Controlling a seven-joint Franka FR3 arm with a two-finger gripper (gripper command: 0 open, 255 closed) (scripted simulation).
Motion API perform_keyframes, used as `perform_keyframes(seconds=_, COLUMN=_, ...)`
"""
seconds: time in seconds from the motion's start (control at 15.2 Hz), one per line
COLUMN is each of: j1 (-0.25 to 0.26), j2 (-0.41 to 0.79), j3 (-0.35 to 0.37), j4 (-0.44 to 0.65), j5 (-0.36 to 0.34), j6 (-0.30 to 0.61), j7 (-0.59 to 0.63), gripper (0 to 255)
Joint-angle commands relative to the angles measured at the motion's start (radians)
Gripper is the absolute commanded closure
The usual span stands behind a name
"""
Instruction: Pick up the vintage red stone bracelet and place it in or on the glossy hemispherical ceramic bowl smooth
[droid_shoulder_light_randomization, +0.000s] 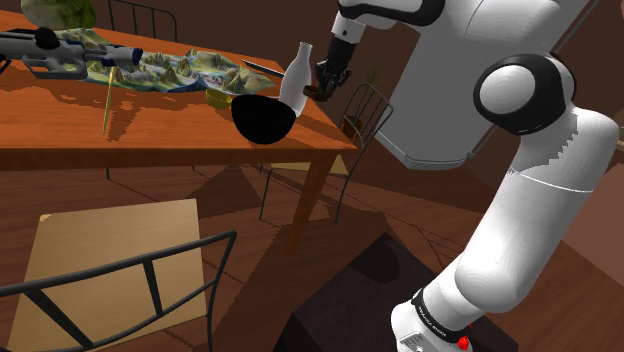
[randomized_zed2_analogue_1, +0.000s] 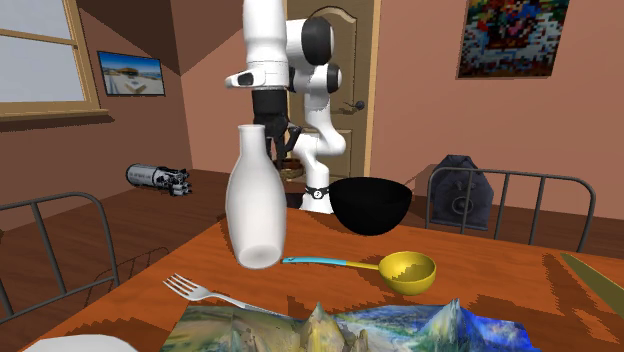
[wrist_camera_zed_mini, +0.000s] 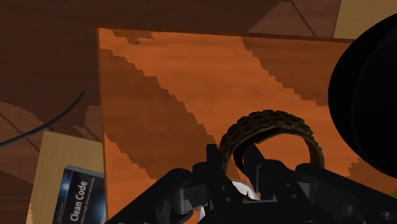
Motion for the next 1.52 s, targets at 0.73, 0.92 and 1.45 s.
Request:
perform_keyframes(seconds=0.73, j1=0.071, j2=0.012, j3=0.037, j4=0.129, j5=-0.011, j6=-0.113, j7=0.113, gripper=255)
perform_keyframes(seconds=0.92, j1=0.115, j2=0.017, j3=0.060, j4=0.141, j5=-0.018, j6=-0.118, j7=0.179, gripper=255)
perform_keyframes(seconds=1.45, j1=0.210, j2=0.050, j3=0.107, j4=0.171, j5=-0.035, j6=-0.112, j7=0.317, gripper=255)
